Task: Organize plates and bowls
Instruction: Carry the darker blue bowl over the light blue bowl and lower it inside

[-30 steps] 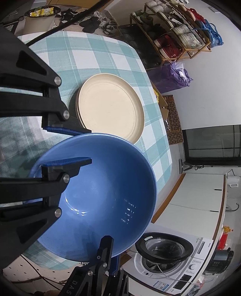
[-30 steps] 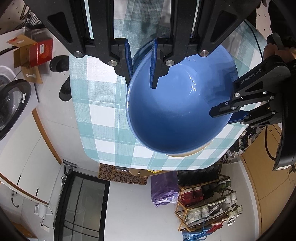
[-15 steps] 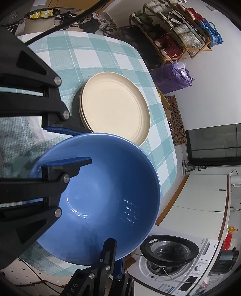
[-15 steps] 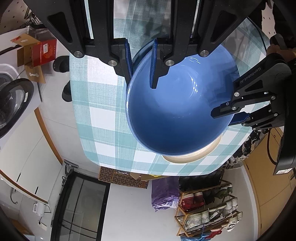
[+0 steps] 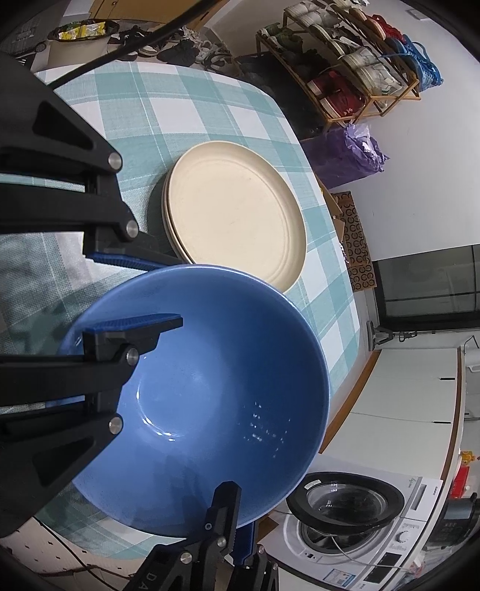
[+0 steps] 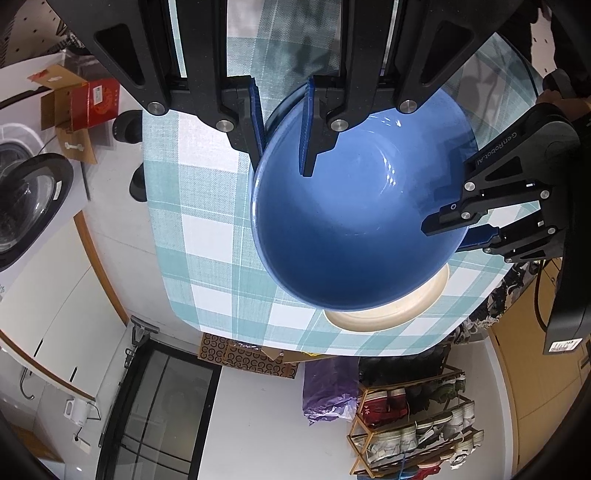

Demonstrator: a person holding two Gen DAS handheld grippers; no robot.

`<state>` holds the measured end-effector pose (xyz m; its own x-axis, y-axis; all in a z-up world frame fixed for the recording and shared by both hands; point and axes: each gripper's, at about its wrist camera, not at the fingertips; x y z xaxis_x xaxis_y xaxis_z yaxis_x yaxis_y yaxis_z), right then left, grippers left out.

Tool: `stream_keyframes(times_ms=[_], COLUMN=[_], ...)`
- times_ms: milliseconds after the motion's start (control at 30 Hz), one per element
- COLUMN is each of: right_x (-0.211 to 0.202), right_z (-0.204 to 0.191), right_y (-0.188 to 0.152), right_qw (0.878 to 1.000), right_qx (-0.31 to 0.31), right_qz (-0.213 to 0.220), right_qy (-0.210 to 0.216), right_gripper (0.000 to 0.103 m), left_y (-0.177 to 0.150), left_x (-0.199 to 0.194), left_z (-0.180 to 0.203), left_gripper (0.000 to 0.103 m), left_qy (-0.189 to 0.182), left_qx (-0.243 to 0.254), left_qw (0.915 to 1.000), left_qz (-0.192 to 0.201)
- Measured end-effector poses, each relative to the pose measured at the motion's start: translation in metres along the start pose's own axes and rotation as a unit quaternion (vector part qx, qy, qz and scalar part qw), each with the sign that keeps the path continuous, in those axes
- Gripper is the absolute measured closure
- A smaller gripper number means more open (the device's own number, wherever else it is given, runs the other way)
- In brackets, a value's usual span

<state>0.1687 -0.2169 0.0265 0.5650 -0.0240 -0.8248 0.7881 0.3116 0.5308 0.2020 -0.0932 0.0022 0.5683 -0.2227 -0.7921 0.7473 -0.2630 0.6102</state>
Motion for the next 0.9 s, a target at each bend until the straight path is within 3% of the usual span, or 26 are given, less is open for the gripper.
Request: stream_keyframes(times_ms=[533,900], right_x=[0.007,0.012], right_z=[-0.003,0.0], right_y=[-0.007,-0.008], right_qw=[0.999,0.999], right_qx=[-0.029,-0.027], right_qz=[-0.008,-0.013], right_qy=[-0.028,-0.017], right_gripper=[0.083,0.082], left_y=[-0.005,-0.005], left_x=[0.004,0.005], left_z=[0.005,0.005], left_gripper=[0.082,0.081], left_qy=[-0.006,-0.005], left_qx=[0.011,0.014], left_qw=[0.9999,0.9999], left_qz=[-0.002,-0.002])
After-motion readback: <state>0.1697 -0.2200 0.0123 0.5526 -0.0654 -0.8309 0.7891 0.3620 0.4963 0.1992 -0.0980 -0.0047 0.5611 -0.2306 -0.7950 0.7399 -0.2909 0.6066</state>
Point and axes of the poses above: each gripper's, at about its wrist camera, not at the fingertips, and x roughly the way its jaws point, z to its right, y to its top, and after that the axes turned 6 degrees about -y, right-handed
